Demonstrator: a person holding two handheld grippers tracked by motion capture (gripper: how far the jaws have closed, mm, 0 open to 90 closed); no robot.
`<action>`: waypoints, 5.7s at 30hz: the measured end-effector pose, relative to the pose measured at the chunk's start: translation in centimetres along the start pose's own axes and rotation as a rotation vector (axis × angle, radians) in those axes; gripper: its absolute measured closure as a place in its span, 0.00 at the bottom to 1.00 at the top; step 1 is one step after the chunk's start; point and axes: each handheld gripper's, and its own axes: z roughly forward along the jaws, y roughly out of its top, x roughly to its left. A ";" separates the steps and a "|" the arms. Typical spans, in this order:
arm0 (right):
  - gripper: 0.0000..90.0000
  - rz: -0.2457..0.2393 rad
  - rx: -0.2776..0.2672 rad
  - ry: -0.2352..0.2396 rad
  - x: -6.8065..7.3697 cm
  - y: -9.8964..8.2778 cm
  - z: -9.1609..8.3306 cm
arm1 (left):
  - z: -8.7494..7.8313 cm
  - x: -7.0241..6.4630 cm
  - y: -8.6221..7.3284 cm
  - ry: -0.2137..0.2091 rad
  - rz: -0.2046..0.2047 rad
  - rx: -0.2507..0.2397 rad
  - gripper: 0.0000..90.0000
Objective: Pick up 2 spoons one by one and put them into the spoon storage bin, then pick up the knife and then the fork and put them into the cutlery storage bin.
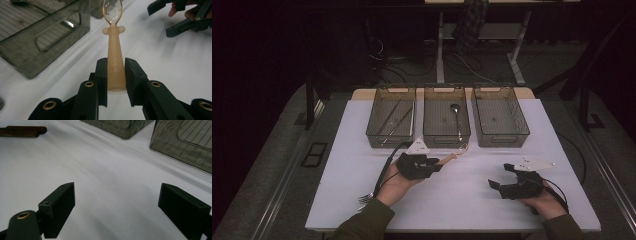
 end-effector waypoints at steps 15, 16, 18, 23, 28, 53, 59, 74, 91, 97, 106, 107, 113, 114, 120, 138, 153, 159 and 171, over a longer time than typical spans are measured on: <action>0.15 0.003 0.005 0.002 0.0 0.0 0.3 | -1.4 2.0 0.8 0.032 -0.041 -0.063 0.80; 0.15 0.002 0.004 0.001 0.0 0.0 0.3 | -1.4 2.1 0.9 0.034 -0.042 -0.062 0.80; 0.15 0.003 0.003 0.001 0.0 0.1 0.3 | -1.3 2.3 1.2 0.039 -0.040 -0.062 0.80; 0.15 0.007 0.006 0.002 0.0 0.0 0.3 | -1.3 3.1 2.2 0.061 -0.037 -0.071 0.80; 0.15 0.013 0.004 0.001 -0.1 0.0 0.3 | -1.2 4.1 3.1 0.080 -0.043 -0.074 0.80; 0.15 0.017 -0.007 0.012 0.0 0.1 0.2 | 3.4 8.7 8.0 0.186 -0.093 0.042 0.80; 0.15 0.013 -0.019 0.014 0.0 0.1 0.0 | 3.8 9.5 7.9 0.172 -0.146 0.006 0.62; 0.15 0.018 -0.012 0.009 -0.3 0.2 0.2 | 0.5 6.7 5.6 0.087 -0.067 -0.038 0.52; 0.15 0.025 -0.019 0.002 -0.4 0.1 -0.1 | -3.9 4.5 0.2 0.075 -0.034 -0.026 0.51; 0.15 0.024 -0.019 0.003 -0.4 0.1 -0.1 | -5.8 4.0 -2.2 0.090 -0.033 -0.005 0.61; 0.15 0.026 -0.020 0.001 -0.4 0.2 -0.1 | -7.8 3.3 -5.0 0.068 -0.042 0.041 0.81; 0.15 0.025 -0.019 0.001 -0.4 0.2 -0.1 | -7.9 3.1 -5.3 0.068 -0.040 0.046 0.81; 0.15 0.022 -0.015 -0.003 -0.4 0.1 -0.1 | -8.0 2.2 -7.2 0.059 -0.043 0.073 0.84; 0.15 0.022 -0.017 -0.002 -0.4 0.1 -0.1 | -7.9 2.1 -7.5 0.060 -0.042 0.085 0.84; 0.15 0.020 -0.017 -0.001 -0.3 0.1 -0.1 | -7.3 1.9 -8.8 0.078 -0.063 0.161 0.83; 0.15 0.017 -0.018 0.000 -0.3 0.2 -0.2 | -6.6 1.7 -9.4 0.071 -0.011 0.226 0.79; 0.15 0.038 -0.028 0.011 -0.4 0.5 -0.4 | -6.4 1.5 -8.5 0.079 0.022 0.267 0.84; 0.15 0.052 -0.025 0.050 -0.5 1.2 -0.8 | -6.1 1.2 -7.0 0.038 0.035 0.232 0.84; 0.17 -0.057 0.062 0.246 0.0 3.4 -1.0 | -4.1 0.5 -3.4 -0.067 0.094 0.202 0.84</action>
